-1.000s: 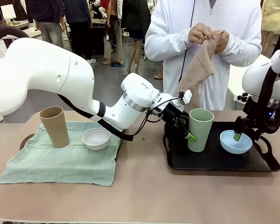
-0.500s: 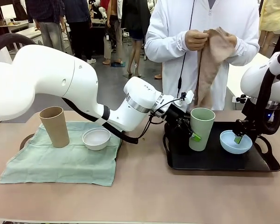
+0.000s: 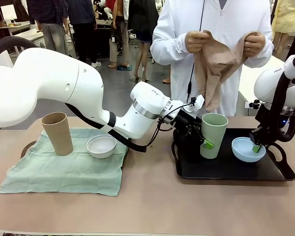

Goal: Set up a tray with a mat and arrange the tableware.
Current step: Pick up the Picnic Bowl and Reusable plastic cup from the Handle tray in front of the human's position and hold them in the air.

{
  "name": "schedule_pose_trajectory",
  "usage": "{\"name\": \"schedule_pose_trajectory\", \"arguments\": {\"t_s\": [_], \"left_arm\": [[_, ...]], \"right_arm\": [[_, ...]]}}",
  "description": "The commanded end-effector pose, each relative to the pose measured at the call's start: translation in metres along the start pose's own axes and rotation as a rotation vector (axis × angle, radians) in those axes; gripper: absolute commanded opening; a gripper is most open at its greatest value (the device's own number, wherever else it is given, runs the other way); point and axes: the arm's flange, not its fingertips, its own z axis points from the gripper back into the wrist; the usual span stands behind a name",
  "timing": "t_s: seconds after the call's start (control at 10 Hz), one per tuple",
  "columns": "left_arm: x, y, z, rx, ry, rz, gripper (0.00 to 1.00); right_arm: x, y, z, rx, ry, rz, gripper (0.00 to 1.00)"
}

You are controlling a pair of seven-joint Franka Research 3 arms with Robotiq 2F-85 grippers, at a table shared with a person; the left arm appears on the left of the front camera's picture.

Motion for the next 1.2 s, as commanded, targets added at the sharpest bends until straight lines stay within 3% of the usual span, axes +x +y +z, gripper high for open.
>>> {"name": "schedule_pose_trajectory", "arguments": {"t_s": [0.0,0.1,0.2,0.3,0.4,0.5,0.8,1.1], "left_arm": [[0.000,-0.003,0.003,-0.003,-0.056,-0.022,0.00],[0.000,-0.004,0.004,-0.004,-0.056,-0.024,0.00],[0.000,-0.004,0.005,-0.004,-0.056,-0.025,0.24],[0.000,-0.005,0.006,-0.005,-0.058,-0.025,0.24],[-0.001,-0.005,0.006,-0.012,-0.052,-0.019,0.00],[0.000,-0.006,0.008,-0.024,-0.033,-0.003,0.74],[0.041,-0.037,0.037,-0.017,-0.063,-0.018,0.74],[0.117,-0.080,0.073,0.044,0.008,-0.113,0.74]], "right_arm": [[0.000,-0.004,-0.004,0.004,-0.017,0.012,0.00],[0.000,-0.005,-0.003,0.004,-0.019,0.012,0.00],[0.000,-0.006,-0.003,0.002,-0.017,0.009,0.00],[0.000,-0.007,-0.003,0.000,-0.016,0.007,0.00],[0.001,-0.007,-0.003,0.000,-0.017,0.008,0.00],[0.002,-0.007,-0.002,-0.005,-0.008,0.009,0.00],[-0.018,0.008,0.046,0.098,0.049,0.098,0.00],[-0.059,0.025,0.129,0.085,-0.009,0.144,0.00]]}}
